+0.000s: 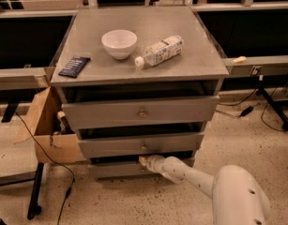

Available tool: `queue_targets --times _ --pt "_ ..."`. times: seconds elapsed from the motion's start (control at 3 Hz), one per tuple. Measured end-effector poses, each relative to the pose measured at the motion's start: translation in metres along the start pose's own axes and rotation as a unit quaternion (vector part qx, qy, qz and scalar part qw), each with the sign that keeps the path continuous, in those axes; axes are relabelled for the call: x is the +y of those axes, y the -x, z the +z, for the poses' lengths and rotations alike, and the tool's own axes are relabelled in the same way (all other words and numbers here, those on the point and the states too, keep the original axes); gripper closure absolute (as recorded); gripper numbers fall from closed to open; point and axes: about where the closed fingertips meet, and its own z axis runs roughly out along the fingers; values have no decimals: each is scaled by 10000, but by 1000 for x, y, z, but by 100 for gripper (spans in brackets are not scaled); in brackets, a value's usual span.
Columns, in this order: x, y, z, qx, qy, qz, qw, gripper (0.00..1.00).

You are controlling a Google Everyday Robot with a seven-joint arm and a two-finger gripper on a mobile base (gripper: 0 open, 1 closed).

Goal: Open bottom drawer

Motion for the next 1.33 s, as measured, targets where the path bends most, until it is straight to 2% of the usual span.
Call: queue_targets --times 0.33,1.33 --pt "-1 -3 3 23 -52 106 9999 100" --pt "3 3 5 81 -93 127 9998 100"
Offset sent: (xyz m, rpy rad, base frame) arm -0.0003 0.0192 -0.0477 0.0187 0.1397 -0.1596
